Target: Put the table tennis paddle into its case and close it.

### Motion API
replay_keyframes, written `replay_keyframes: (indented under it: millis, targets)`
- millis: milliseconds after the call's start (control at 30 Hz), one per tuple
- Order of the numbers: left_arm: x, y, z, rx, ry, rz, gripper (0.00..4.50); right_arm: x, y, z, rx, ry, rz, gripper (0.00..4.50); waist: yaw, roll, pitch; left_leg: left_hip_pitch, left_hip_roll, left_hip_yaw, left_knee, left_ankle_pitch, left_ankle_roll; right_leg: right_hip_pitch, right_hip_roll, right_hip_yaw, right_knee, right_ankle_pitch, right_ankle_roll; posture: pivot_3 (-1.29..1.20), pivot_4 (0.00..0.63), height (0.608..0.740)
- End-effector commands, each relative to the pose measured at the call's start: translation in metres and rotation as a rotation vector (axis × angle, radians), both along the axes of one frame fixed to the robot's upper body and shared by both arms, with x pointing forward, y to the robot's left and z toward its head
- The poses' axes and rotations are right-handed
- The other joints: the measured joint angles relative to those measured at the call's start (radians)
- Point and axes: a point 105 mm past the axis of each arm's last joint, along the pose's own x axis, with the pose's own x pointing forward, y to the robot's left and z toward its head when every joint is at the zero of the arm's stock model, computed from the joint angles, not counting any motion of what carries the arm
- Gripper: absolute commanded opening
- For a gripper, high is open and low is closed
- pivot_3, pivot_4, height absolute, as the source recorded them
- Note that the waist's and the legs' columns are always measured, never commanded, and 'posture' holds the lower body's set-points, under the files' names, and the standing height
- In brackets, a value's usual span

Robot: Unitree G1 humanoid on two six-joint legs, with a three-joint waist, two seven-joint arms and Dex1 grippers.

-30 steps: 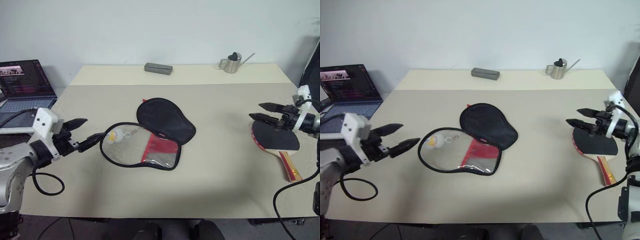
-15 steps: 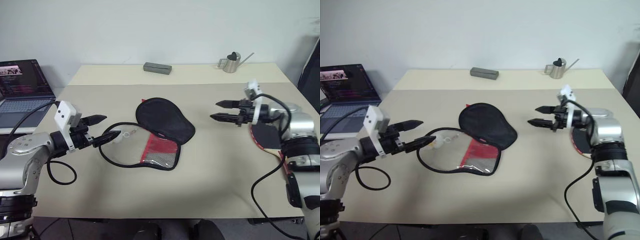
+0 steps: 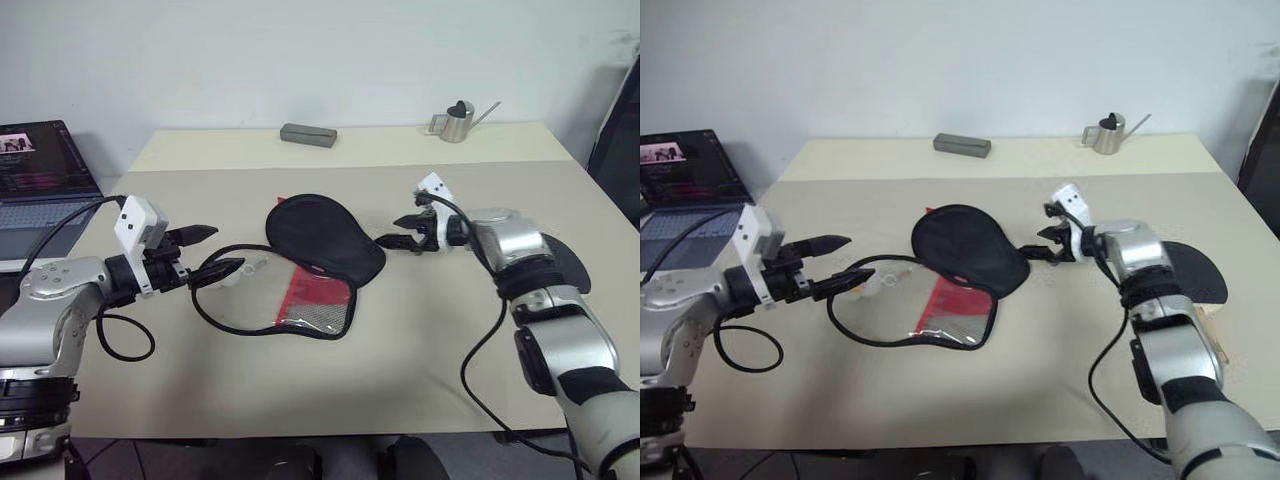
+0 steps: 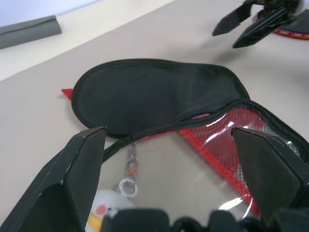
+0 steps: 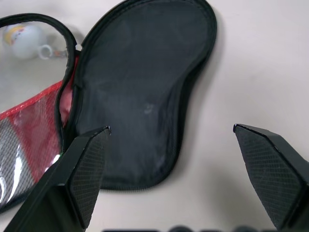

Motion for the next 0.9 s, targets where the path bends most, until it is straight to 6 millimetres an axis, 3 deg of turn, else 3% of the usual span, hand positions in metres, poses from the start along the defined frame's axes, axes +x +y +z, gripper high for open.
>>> replay_keyframes:
  millis: [33, 267, 767, 900]
  targets:
    - [0.002, 0.0, 0.011, 0.014, -0.052, -0.008, 4.5, 0.012, 0.012, 0.014, 0.003, -0.078, -0.017, 4.47, 0.0, 0.0, 0.0, 0.0, 0.0, 0.0, 0.001, 0.0, 0.0, 0.0, 0.0, 0.0, 0.0, 0.0, 0.0, 0.0, 0.15, 0.74]
    - [0.005, 0.0, 0.012, 0.016, -0.058, -0.009, 4.5, 0.021, 0.032, 0.006, 0.006, -0.082, -0.073, 4.47, -0.004, 0.0, 0.0, 0.0, 0.0, 0.0, 0.001, 0.0, -0.001, 0.0, 0.0, 0.001, 0.001, 0.0, 0.0, 0.0, 0.15, 0.74]
    - [0.008, 0.0, 0.012, 0.025, -0.066, -0.002, 4.5, 0.023, 0.053, -0.03, -0.082, -0.069, -0.165, 4.47, -0.028, 0.0, 0.0, 0.0, 0.0, -0.001, 0.001, 0.001, -0.001, 0.0, 0.0, 0.001, 0.002, 0.0, 0.0, 0.0, 0.15, 0.74]
    - [0.007, 0.002, 0.01, 0.028, -0.067, 0.009, 4.5, 0.021, 0.058, -0.033, -0.088, -0.065, -0.152, 3.23, -0.03, 0.0, 0.0, 0.001, 0.0, -0.001, 0.001, 0.001, -0.001, 0.0, 0.001, 0.001, 0.002, 0.0, 0.0, 0.0, 0.15, 0.74]
